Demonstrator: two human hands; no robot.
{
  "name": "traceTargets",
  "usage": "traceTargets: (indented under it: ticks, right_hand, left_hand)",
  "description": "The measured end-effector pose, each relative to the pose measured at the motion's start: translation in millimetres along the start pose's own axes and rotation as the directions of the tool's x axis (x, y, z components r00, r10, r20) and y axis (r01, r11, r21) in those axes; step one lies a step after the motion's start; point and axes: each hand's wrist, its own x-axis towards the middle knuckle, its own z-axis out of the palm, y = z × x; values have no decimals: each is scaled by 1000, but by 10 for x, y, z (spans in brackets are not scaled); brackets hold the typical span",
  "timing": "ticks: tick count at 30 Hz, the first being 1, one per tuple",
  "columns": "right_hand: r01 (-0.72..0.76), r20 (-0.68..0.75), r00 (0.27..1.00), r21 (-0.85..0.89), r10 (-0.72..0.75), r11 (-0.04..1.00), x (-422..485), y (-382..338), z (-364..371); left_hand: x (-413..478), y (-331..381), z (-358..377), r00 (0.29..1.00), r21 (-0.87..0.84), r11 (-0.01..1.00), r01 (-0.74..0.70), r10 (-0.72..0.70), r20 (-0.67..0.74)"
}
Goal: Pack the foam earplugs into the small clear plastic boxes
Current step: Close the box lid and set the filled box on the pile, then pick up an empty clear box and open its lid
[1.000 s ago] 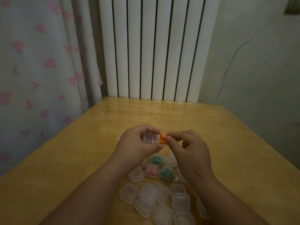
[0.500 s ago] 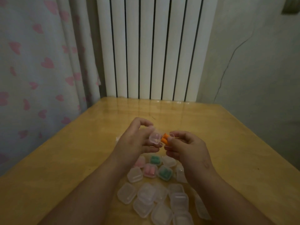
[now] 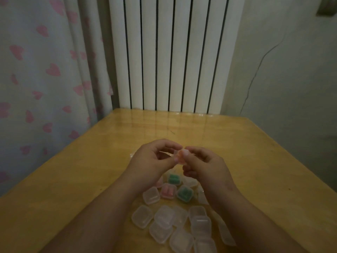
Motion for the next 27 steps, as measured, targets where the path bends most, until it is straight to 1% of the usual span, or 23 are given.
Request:
traceTargets:
  ticks: [2,3,8,10,11,13,15,17,19,21,22,23,24,26,27]
  right_hand:
    - [32,-31,999,-85,-35,996,-16,6,8]
    - [35,-46,998,-109,-40,993,-10,4,-1]
    - [51,-78,994,-228,-70,972,24,-66,-86]
    - [20,-32,999,-237,-28,971,4,-121,-101]
    - [-12,-4,1000,-270,11,963,-10,-138,-100]
    - [-77,23,995,-400,94,913,-24,-119,-92]
    - [-105,11,992,-506,128,856,-23,-74,-71]
    - [-108,-13,992,-577,123,809,-3,-24,-48]
    - [-68,-34,998,-654,61,753,27,6,-48]
    - [3,-43,998,-684,-45,730,65,1,-73]
    - [34,-41,996,-686,-85,727,87,-6,-84]
    - [54,-28,994,-698,-103,714,118,-15,-86]
    - [65,-3,995,-718,-97,693,154,-22,-75]
    - [74,62,997,-765,-42,640,256,-21,-20]
    - [80,91,996,-784,-13,616,313,-21,21]
  left_hand:
    - [-5,7,7,1000,2,1000,-2,2,2]
    - [-5,14,4,1000,-2,1000,0,0,-25]
    - [14,58,-34,971,-33,999,40,-46,-236]
    - [18,57,-45,950,11,998,62,-56,-308]
    - [23,48,-59,936,36,996,77,-60,-347]
    - [47,14,-96,908,67,990,123,-85,-411]
    - [70,-37,-134,890,129,977,170,-96,-445]
    - [83,-84,-161,895,250,945,210,-83,-438]
    - [83,-107,-172,912,390,895,217,-44,-407]
    - [84,-130,-181,933,588,784,201,30,-359]
    - [94,-148,-188,939,656,729,192,58,-340]
    - [103,-161,-197,942,680,708,191,63,-329]
    - [108,-174,-204,946,676,710,199,40,-320]
    - [121,-211,-208,954,671,711,210,-1,-298]
    - [125,-226,-203,959,694,688,213,-14,-281]
